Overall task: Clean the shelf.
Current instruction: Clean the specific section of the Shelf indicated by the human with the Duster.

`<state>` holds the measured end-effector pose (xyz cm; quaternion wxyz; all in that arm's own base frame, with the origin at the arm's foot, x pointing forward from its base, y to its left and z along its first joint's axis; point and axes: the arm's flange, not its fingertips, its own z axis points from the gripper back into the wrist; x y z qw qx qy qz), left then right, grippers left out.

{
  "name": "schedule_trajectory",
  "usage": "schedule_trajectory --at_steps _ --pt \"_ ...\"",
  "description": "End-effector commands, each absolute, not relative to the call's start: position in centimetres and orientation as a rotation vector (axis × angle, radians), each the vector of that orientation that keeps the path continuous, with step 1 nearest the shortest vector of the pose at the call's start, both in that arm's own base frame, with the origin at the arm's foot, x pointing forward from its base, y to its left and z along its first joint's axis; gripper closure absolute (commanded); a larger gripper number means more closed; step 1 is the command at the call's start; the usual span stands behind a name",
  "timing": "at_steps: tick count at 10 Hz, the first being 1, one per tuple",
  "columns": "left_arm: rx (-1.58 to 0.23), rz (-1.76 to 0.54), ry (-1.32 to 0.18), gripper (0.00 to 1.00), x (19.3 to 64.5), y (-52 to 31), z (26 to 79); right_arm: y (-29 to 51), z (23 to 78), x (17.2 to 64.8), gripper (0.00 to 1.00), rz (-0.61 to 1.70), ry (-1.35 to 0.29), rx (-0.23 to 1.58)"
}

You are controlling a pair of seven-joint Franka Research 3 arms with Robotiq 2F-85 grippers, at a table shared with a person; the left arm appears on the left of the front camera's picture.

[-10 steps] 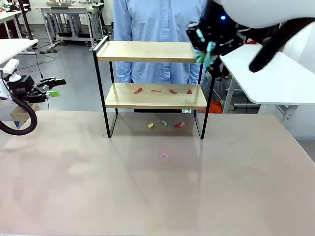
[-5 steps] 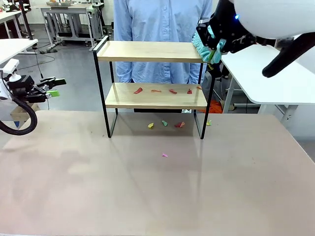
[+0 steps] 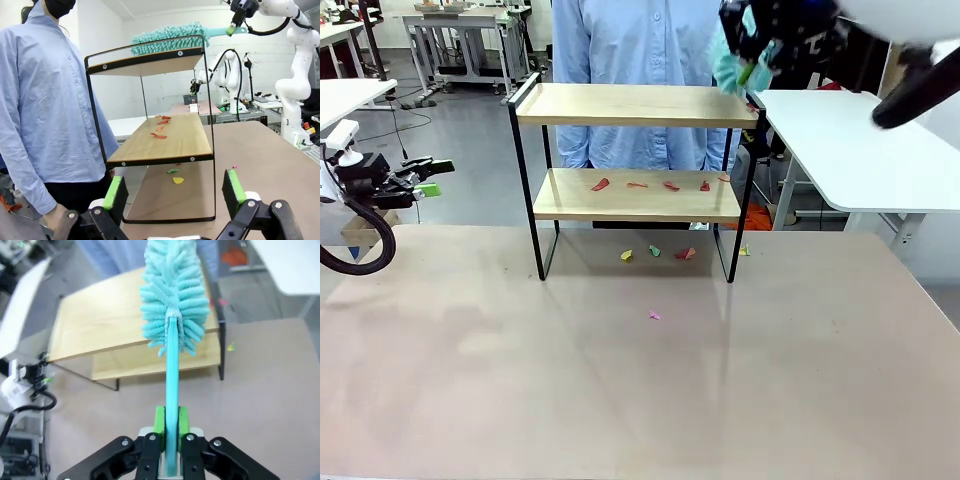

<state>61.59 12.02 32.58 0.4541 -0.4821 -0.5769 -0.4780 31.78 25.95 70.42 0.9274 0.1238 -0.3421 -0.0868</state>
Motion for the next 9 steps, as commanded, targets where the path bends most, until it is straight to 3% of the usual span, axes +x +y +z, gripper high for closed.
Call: schedule_trajectory --at_steps 1,5,9 --pt "-1.178 -1.202 -1.424 0.0 61.4 11.9 32.8 22.9 71.0 30.3 0.87 0.021 -0.632 0.386" --pt "-1.178 -1.202 -1.424 0.0 61.4 11.9 32.8 21.7 71.1 26.6 0.87 0.453 -0.427 0.481" --pt "-1.178 -1.202 -1.424 0.0 61.4 11.9 32.8 19.0 66.4 24.4 0.87 0.798 -0.246 0.324"
